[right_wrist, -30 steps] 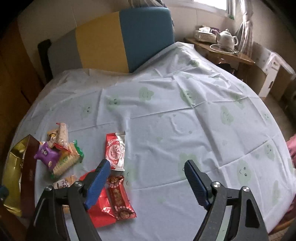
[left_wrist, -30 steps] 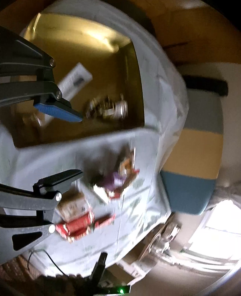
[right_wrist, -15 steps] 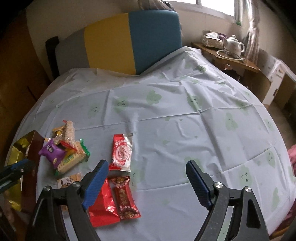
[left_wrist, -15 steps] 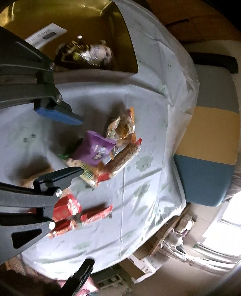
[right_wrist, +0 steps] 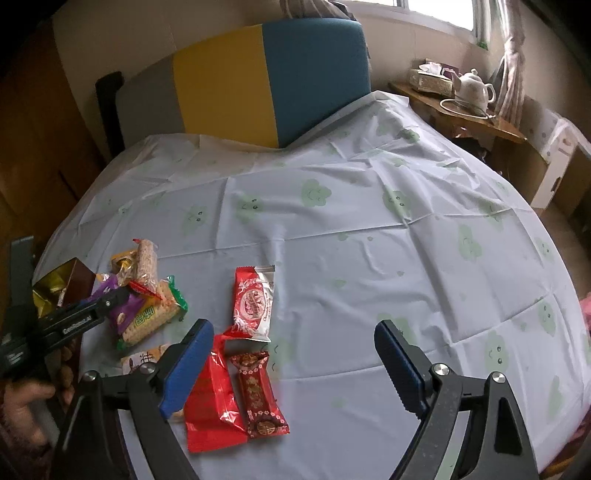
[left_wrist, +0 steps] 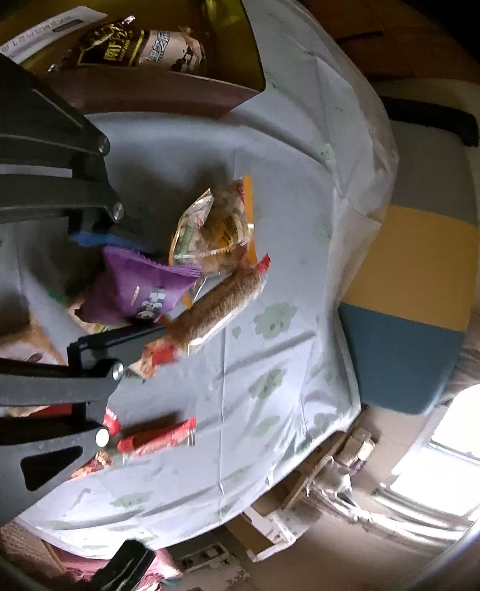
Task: Organize snacks
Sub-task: 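Grasp the purple snack bag with the left gripper while the right gripper grasps the red-and-white cake packet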
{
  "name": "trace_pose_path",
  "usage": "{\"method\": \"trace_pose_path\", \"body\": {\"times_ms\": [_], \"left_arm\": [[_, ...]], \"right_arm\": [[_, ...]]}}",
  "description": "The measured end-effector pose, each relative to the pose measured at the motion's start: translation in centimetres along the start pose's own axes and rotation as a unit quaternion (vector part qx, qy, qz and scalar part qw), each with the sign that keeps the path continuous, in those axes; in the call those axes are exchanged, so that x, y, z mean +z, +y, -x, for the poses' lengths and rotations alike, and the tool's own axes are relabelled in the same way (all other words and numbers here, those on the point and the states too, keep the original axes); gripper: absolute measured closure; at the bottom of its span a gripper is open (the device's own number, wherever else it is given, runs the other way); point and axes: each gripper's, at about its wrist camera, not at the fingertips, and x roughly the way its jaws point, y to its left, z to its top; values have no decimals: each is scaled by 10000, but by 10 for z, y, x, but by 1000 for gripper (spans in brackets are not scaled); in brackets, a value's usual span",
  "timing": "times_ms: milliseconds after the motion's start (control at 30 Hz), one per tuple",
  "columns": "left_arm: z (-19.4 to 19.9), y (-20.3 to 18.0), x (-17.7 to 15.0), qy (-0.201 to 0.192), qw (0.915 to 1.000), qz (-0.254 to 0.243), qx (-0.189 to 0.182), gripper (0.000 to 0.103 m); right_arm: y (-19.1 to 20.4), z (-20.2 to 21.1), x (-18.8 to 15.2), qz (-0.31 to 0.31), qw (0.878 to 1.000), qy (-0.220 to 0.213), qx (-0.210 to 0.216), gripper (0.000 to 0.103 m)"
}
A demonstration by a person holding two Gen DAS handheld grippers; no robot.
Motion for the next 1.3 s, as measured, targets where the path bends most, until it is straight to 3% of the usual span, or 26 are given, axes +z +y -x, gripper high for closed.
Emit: {"method": "trace_pose_path", "body": {"times_ms": [267,533,700,767,833,933,1300], "left_arm": [[72,-31,-55,-526,9923,-1105,-187,70],[80,-35,-122,-73,9863,-1642,-163,70],[71,-35,-141,194,9843,-1714,-366,73],[60,-32,-148,380,9853,-1637,-295,77],[64,-32,-152,249,9848,-1692,-317,77],[64,-29,-153,235,9859,-1602,-424,78],[64,-25,-154,127,9859,-1587,-519,78]], "right_arm": [[-3,-1,0,-45,10000,19,-71,14],[-6,-6,-3,-39,9996,121,-255,14],[-16,-10,-4,-305,9989,200,-292,15],[-20,-14,-4,-408,9983,287,-303,20],[-22,-18,-5,-492,9977,387,-265,31],[-21,-26,-8,-575,9964,617,-116,38],[13,-69,8,-305,9936,1079,152,39]]}}
